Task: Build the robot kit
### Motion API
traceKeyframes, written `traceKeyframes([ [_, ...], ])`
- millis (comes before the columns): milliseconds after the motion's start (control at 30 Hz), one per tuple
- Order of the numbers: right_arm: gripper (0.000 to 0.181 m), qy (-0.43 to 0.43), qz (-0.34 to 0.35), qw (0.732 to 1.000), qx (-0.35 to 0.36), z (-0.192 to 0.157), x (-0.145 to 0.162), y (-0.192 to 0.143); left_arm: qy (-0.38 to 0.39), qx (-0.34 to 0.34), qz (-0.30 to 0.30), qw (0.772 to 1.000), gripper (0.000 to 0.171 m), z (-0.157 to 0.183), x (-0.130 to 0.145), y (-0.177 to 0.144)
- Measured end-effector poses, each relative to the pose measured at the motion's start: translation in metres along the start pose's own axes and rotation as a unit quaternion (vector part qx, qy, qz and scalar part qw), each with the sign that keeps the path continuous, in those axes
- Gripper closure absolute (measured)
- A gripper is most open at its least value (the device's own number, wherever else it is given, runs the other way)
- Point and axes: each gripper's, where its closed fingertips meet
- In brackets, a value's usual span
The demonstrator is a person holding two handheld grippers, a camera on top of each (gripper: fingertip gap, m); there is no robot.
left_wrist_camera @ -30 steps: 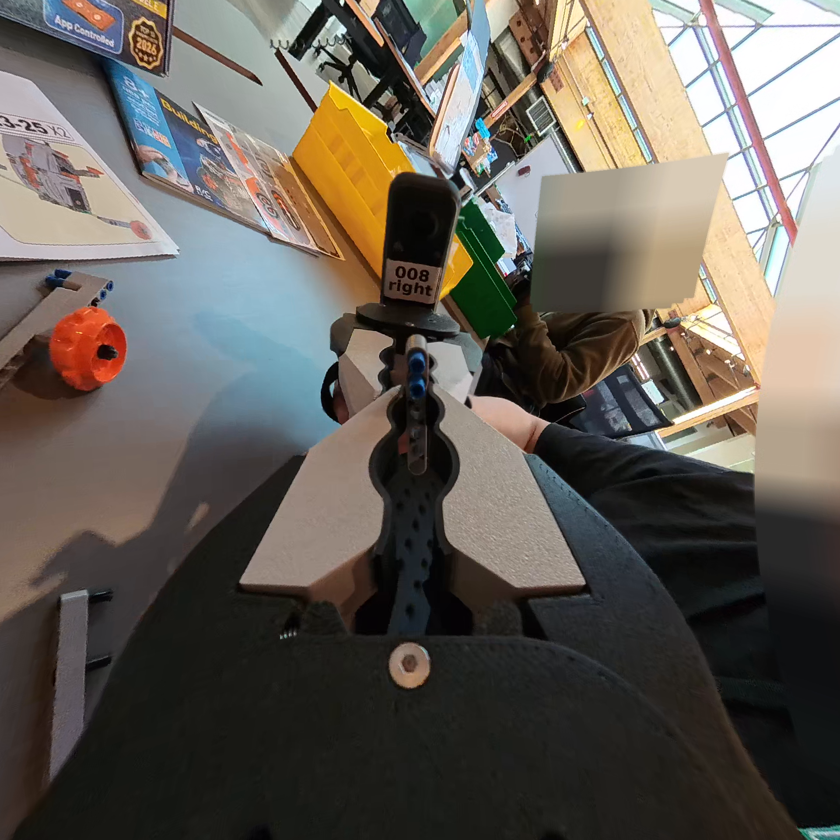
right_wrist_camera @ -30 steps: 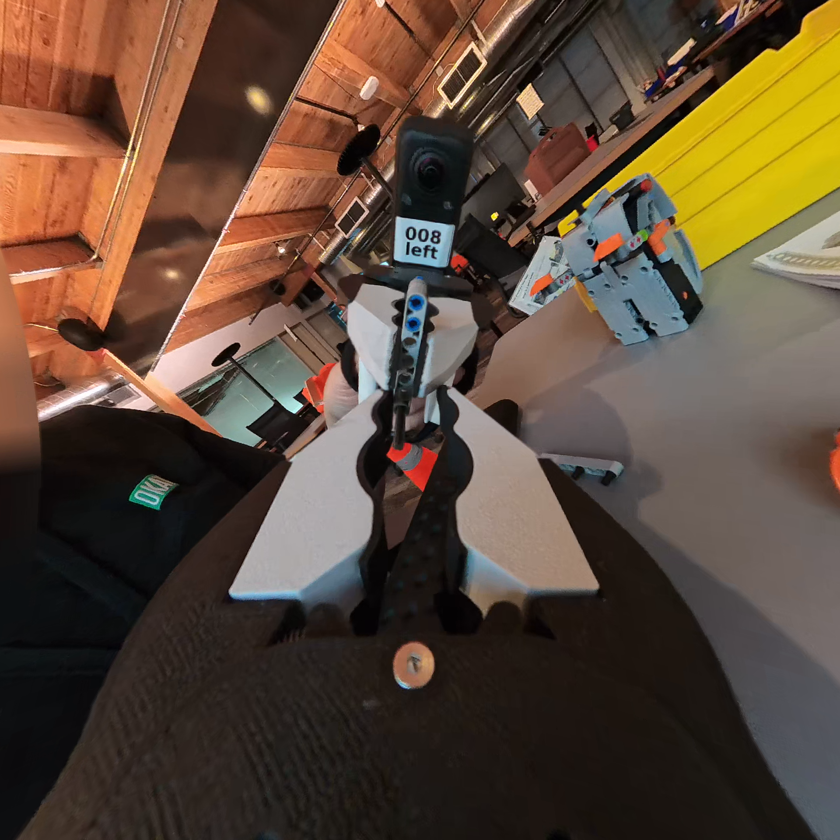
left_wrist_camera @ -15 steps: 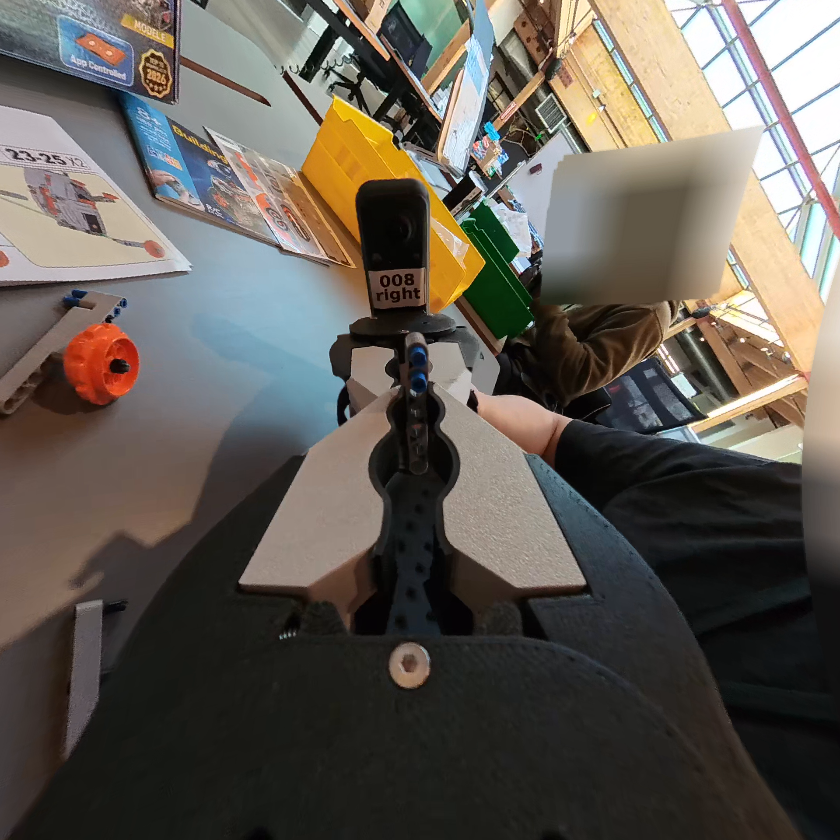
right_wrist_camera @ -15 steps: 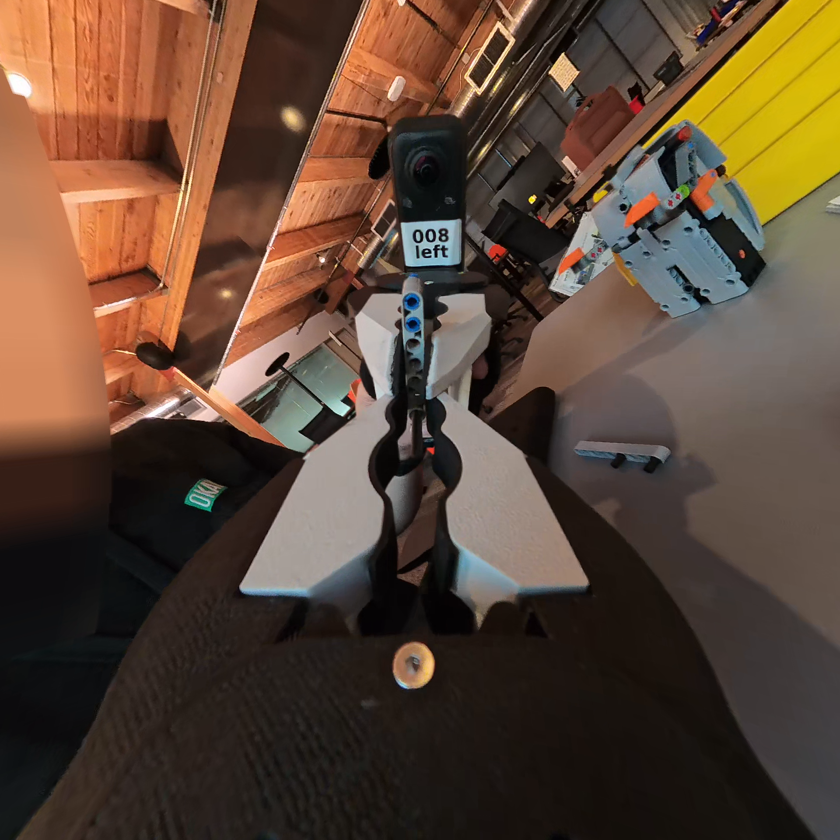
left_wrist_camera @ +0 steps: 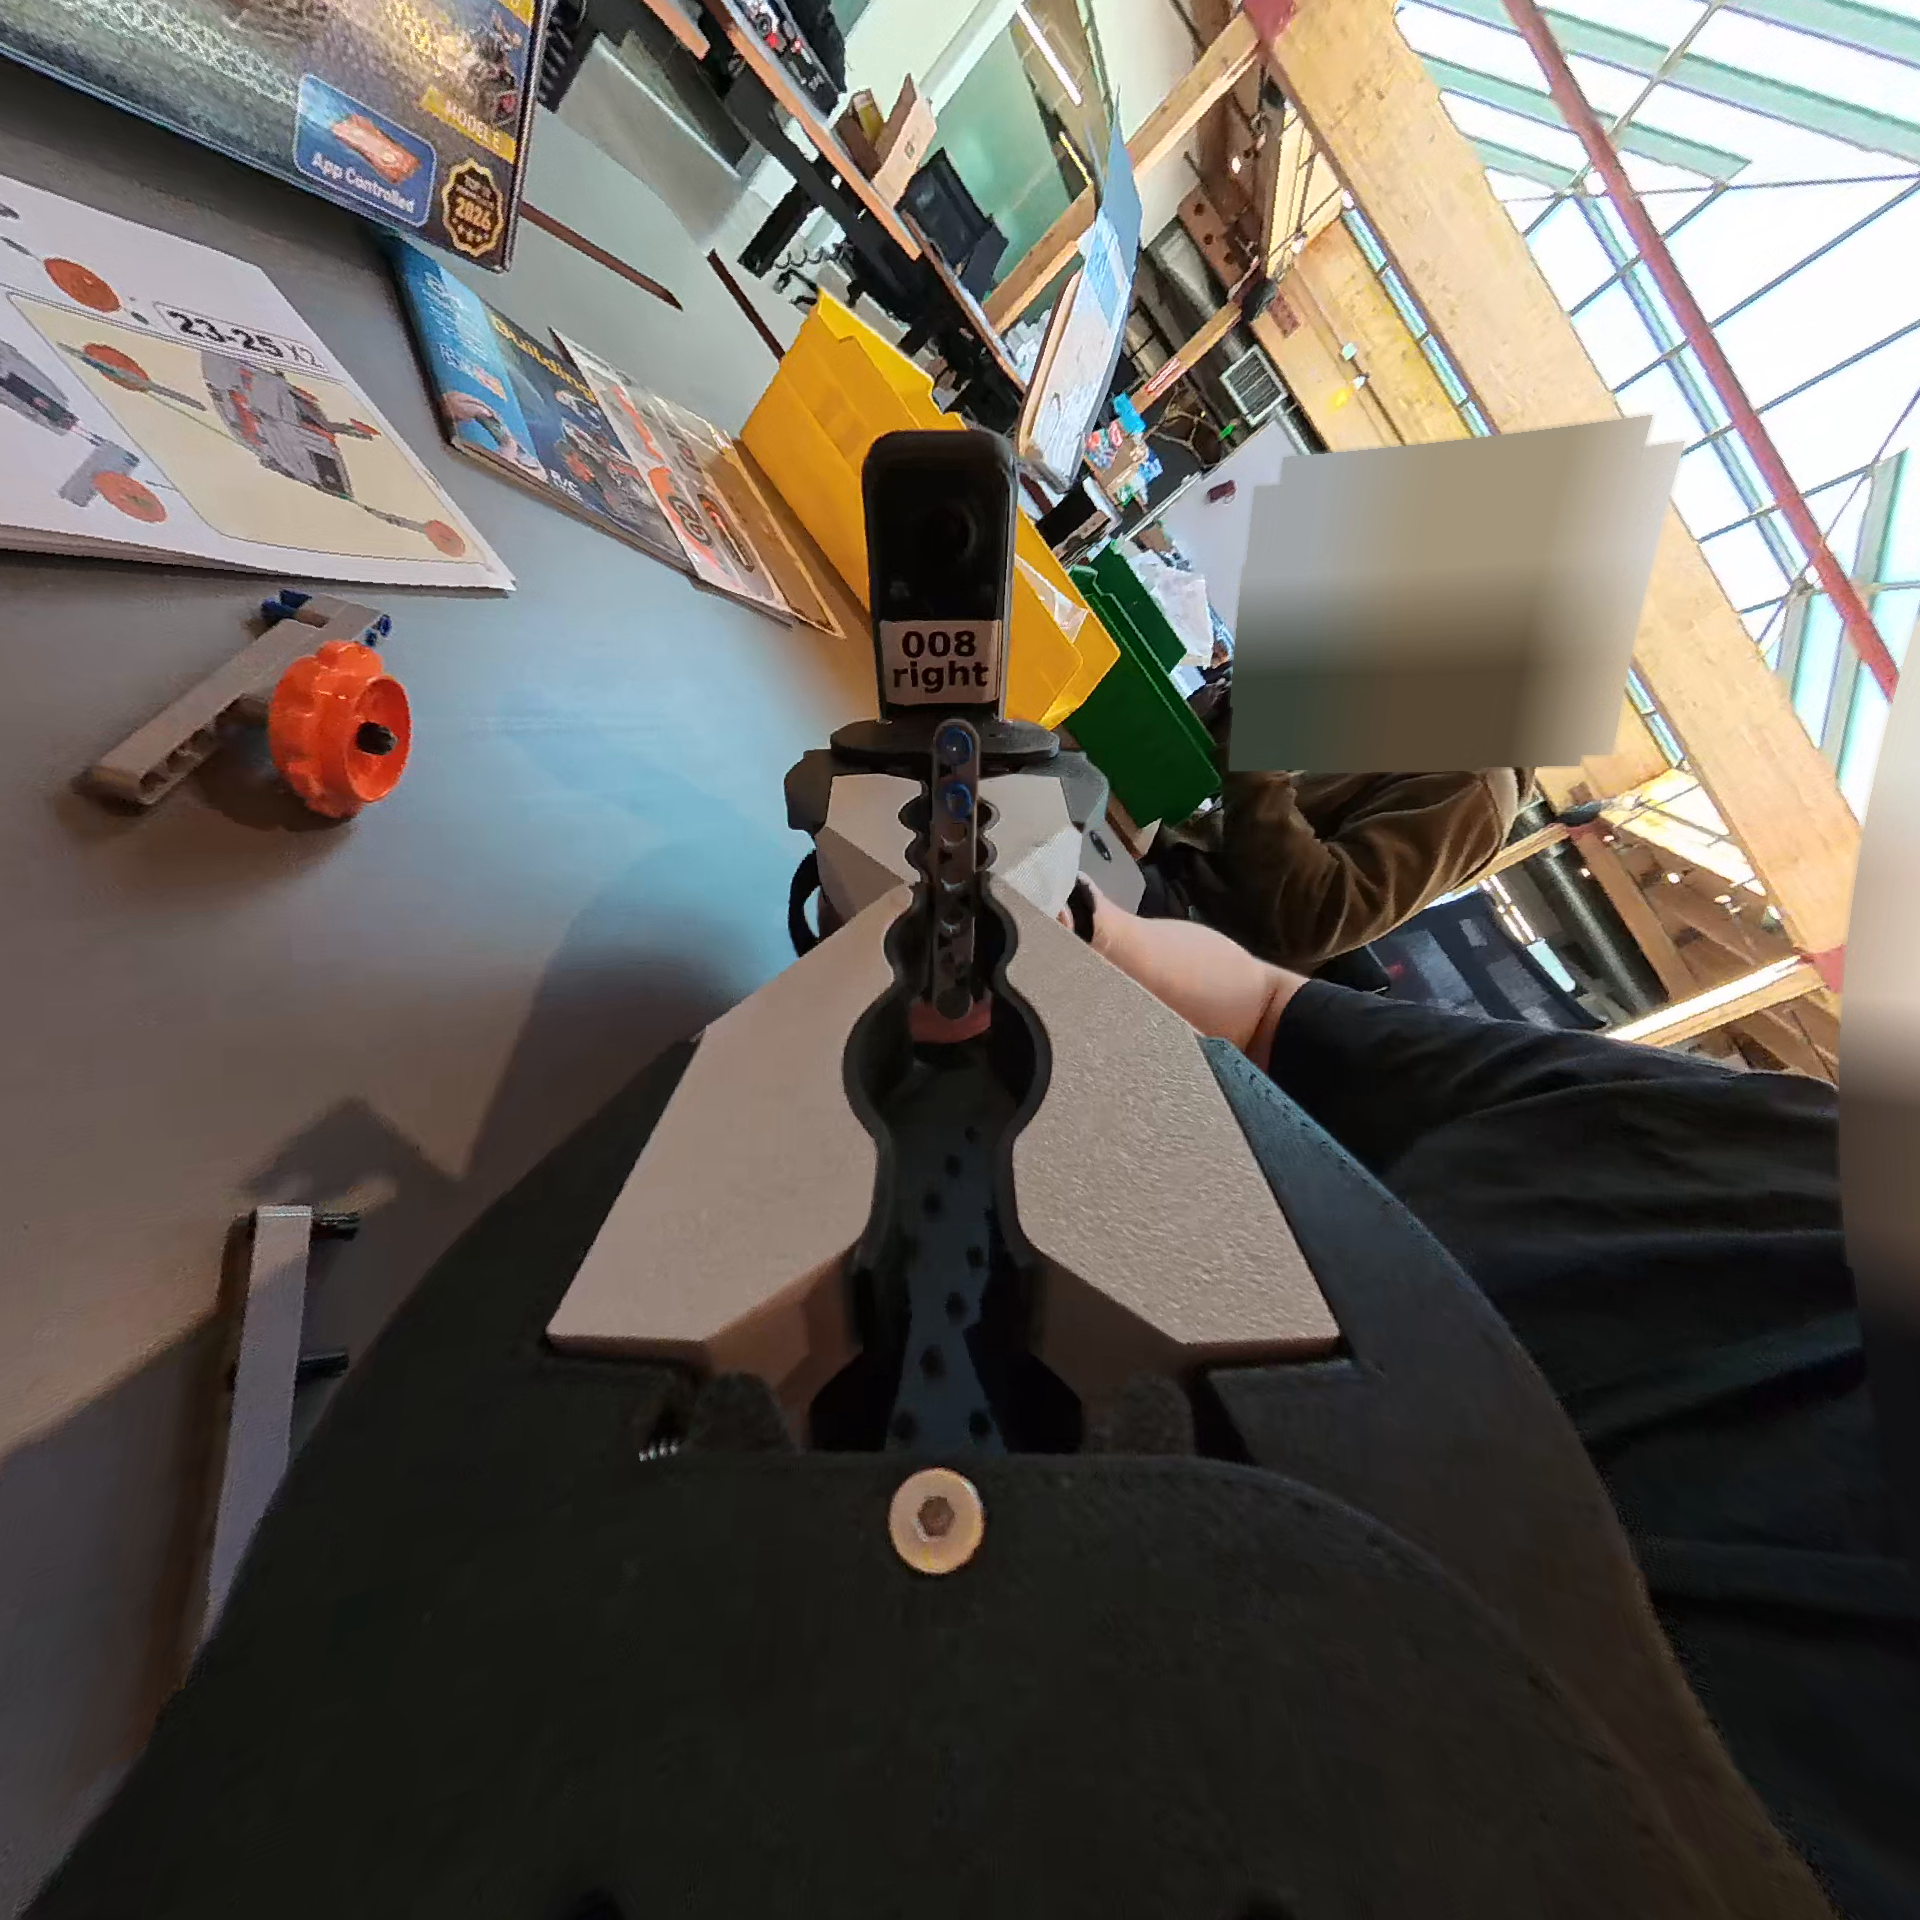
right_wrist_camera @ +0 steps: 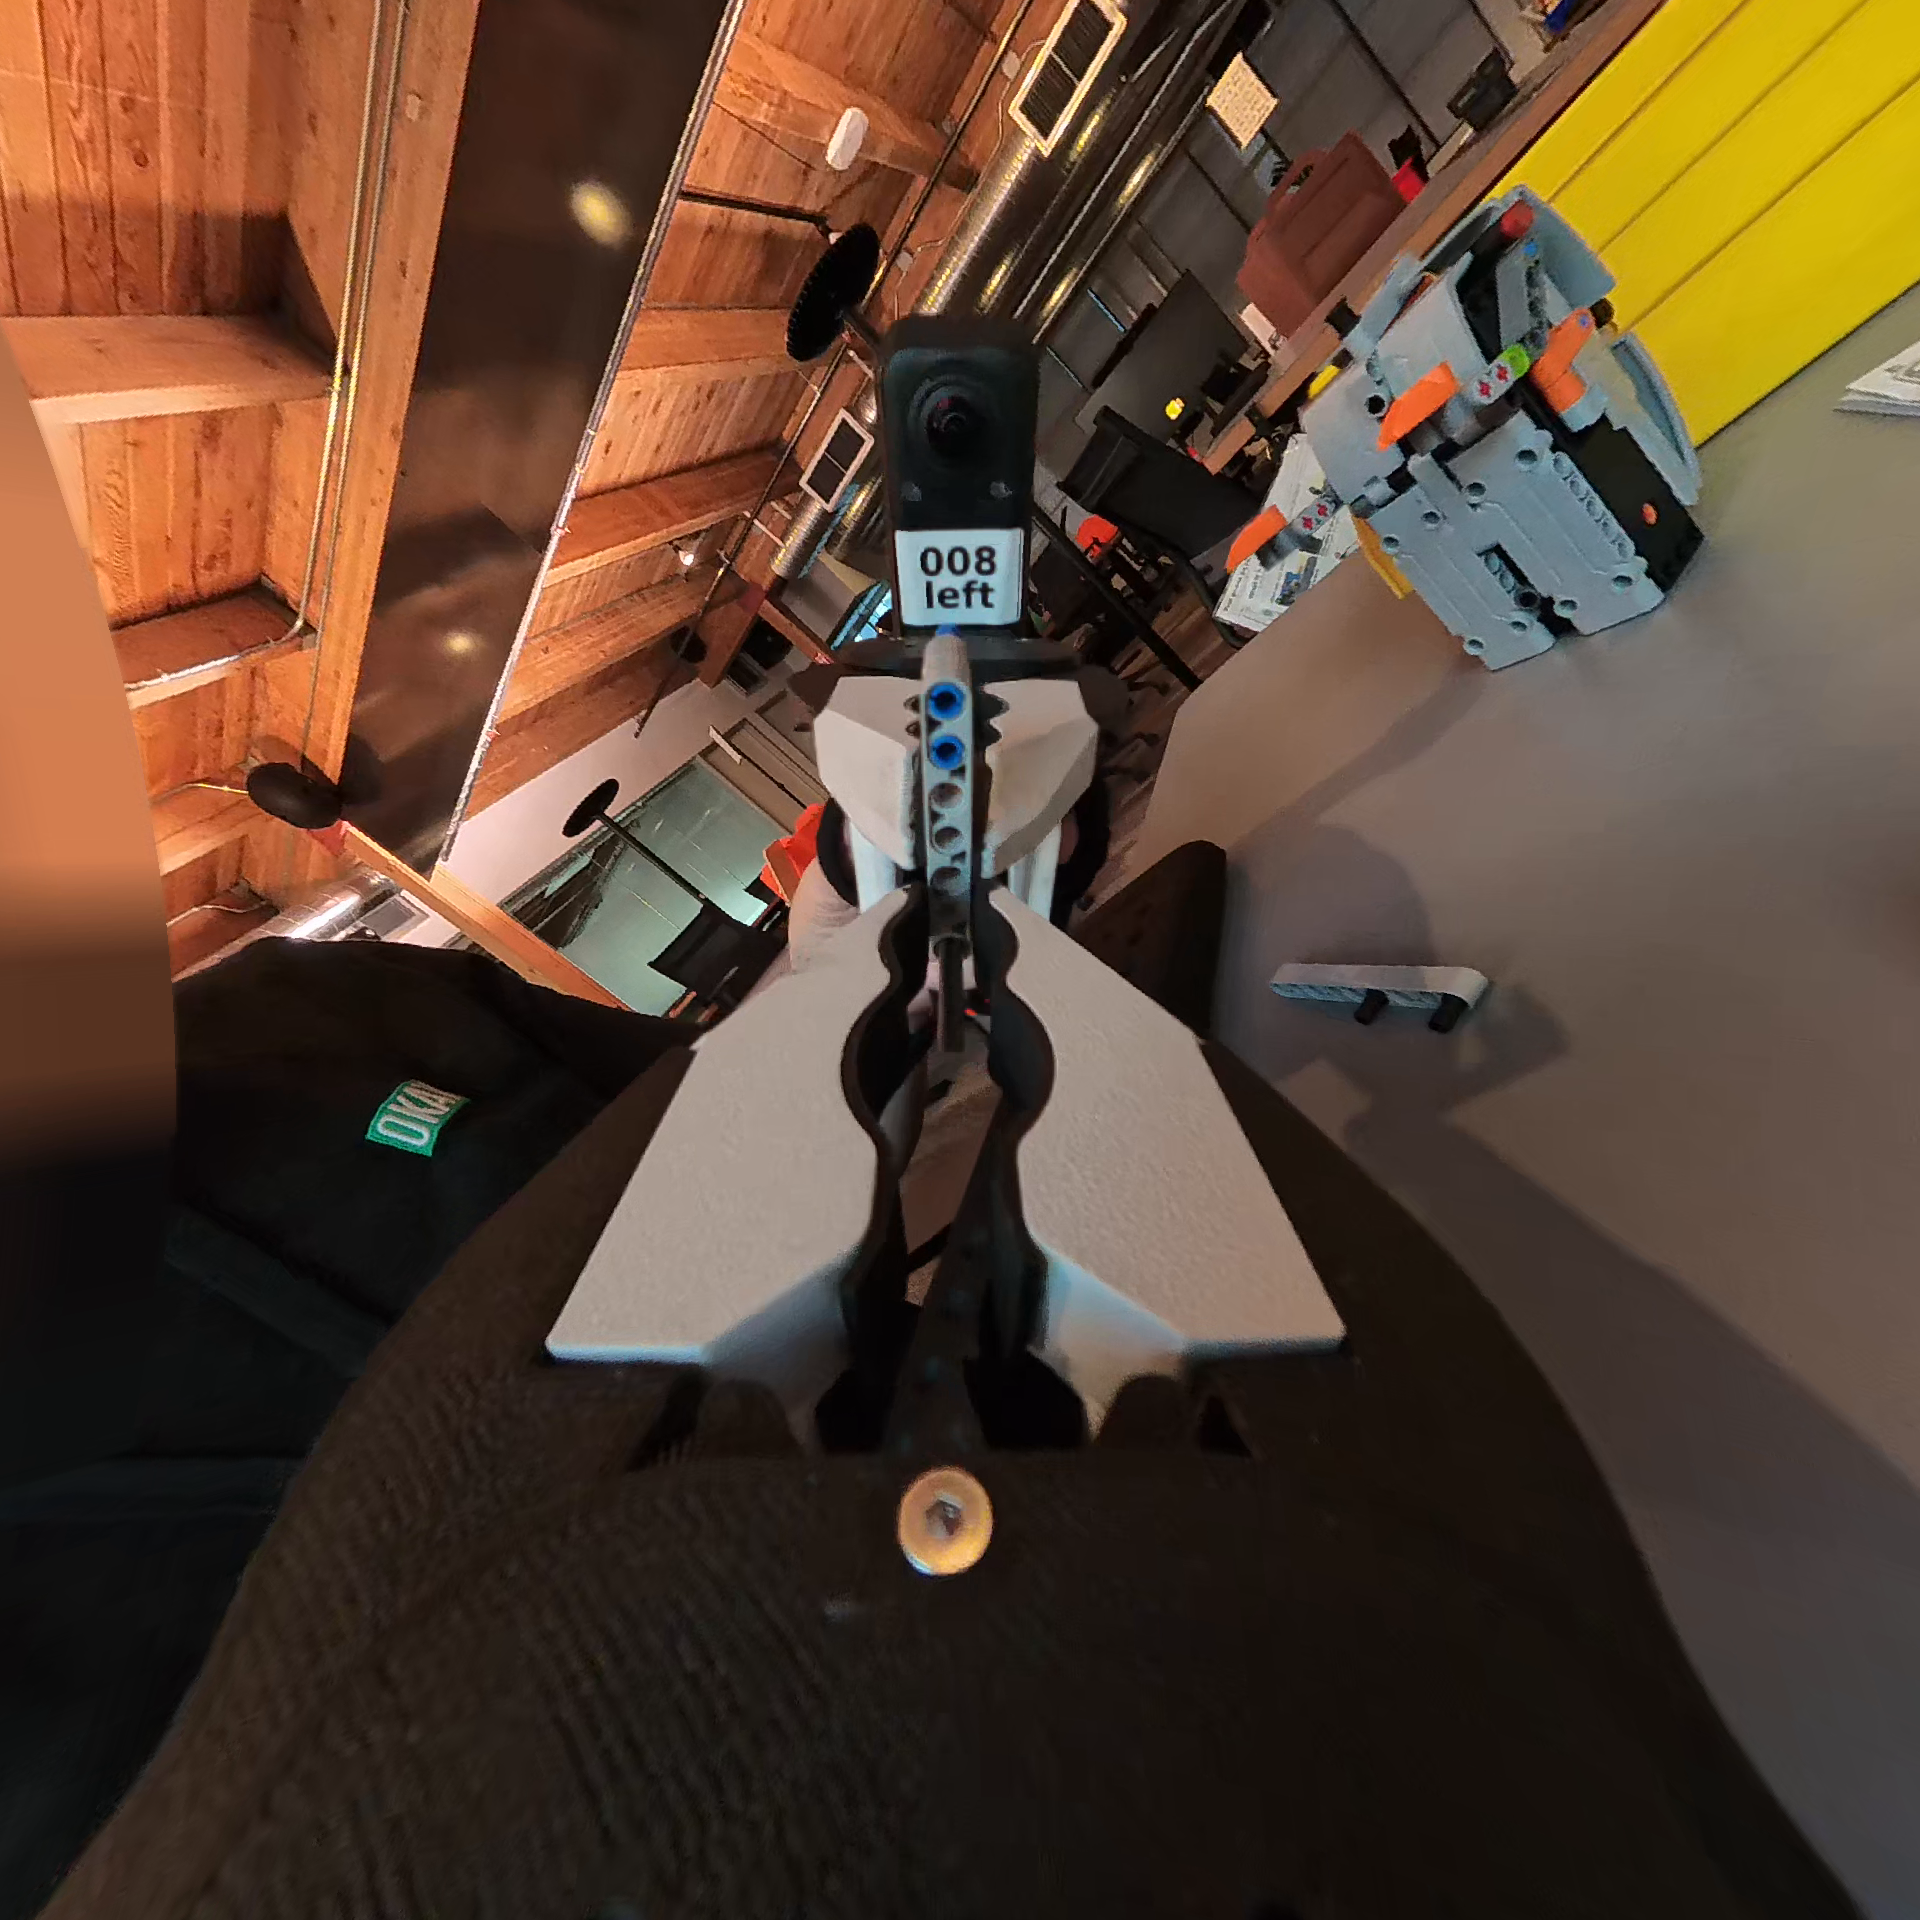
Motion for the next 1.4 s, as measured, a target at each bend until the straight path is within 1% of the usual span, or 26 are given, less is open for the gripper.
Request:
traceKeyframes([
  [33, 0.175, -0.007, -0.003, 1.000, 0.003, 0.000, 0.000, 0.000, 0.002, -0.002, -0.002, 1.000, 0.166, 0.000, 0.000, 0.000],
  [133, 0.148, -0.036, 0.003, 0.999, 0.028, 0.003, -0.009, -0.005, 0.003, -0.003, -0.013, 1.000, 0.166, 0.002, 0.000, -0.001],
  [167, 0.148, -0.046, 0.012, 0.998, 0.033, 0.004, -0.014, -0.008, 0.004, -0.006, -0.017, 1.000, 0.166, 0.002, 0.001, -0.002],
  [233, 0.149, -0.049, 0.032, 0.998, 0.028, 0.002, -0.022, -0.012, 0.005, -0.013, -0.034, 0.999, 0.165, 0.002, 0.006, -0.003],
  [267, 0.155, -0.042, 0.037, 0.998, 0.018, 0.000, -0.024, -0.013, 0.004, -0.014, -0.044, 0.999, 0.166, 0.002, 0.009, -0.003],
  [367, 0.171, -0.020, 0.024, 0.999, -0.007, -0.003, -0.018, -0.011, 0.000, -0.012, -0.066, 0.998, 0.166, 0.004, 0.017, 0.000],
  [433, 0.174, -0.019, 0.013, 1.000, -0.016, -0.006, -0.014, -0.008, -0.001, -0.014, -0.077, 0.997, 0.166, 0.004, 0.020, 0.001],
  [600, 0.175, -0.030, -0.014, 0.999, -0.011, -0.006, -0.009, -0.008, -0.004, -0.018, -0.087, 0.996, 0.166, 0.003, 0.022, 0.000],
  [867, 0.176, -0.014, -0.033, 0.999, -0.004, -0.003, -0.004, -0.008, 0.001, -0.026, -0.104, 0.994, 0.165, -0.001, 0.022, -0.001],
  [967, 0.176, -0.023, -0.035, 0.999, 0.009, -0.002, -0.005, -0.008, 0.016, -0.034, -0.108, 0.993, 0.165, -0.002, 0.021, -0.003],
  [1000, 0.176, -0.022, -0.033, 0.999, 0.015, 0.000, -0.006, -0.010, 0.026, -0.046, -0.113, 0.992, 0.165, -0.005, 0.020, -0.008],
  [1033, 0.176, -0.017, -0.030, 0.999, 0.018, 0.002, -0.007, -0.011, 0.039, -0.070, -0.116, 0.990, 0.161, -0.011, 0.019, -0.015],
  [1067, 0.176, -0.011, -0.027, 0.999, 0.021, 0.004, -0.008, -0.014, 0.059, -0.111, -0.115, 0.985, 0.156, -0.022, 0.016, -0.025],
  [1133, 0.176, 0.000, -0.021, 0.999, 0.035, 0.011, -0.010, -0.019, 0.108, -0.207, -0.114, 0.966, 0.144, -0.050, 0.011, -0.047],
  [1167, 0.176, 0.005, -0.019, 0.999, 0.042, 0.015, -0.011, -0.022, 0.128, -0.244, -0.117, 0.954, 0.137, -0.061, 0.011, -0.056],
  [1200, 0.176, 0.009, -0.016, 0.999, 0.049, 0.019, -0.011, -0.024, 0.141, -0.268, -0.122, 0.945, 0.132, -0.069, 0.012, -0.062],
  [1267, 0.176, 0.020, -0.011, 0.998, 0.051, 0.023, -0.012, -0.026, 0.161, -0.284, -0.136, 0.935, 0.132, -0.080, 0.016, -0.064],
  [1333, 0.176, 0.029, -0.009, 0.998, 0.051, 0.025, -0.011, -0.027, 0.179, -0.322, -0.164, 0.915, 0.132, -0.098, 0.018, -0.070],
  [1400, 0.176, 0.031, -0.011, 0.998, 0.054, 0.026, -0.010, -0.028, 0.189, -0.341, -0.193, 0.900, 0.131, -0.104, 0.022, -0.074],
])
Point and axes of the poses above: each gripper's, where its closed fingertips meet, y out along the fingers, x out of its underside, z = x × y across the jaws, and after that the axes turned 11 degrees about -y, right-handed
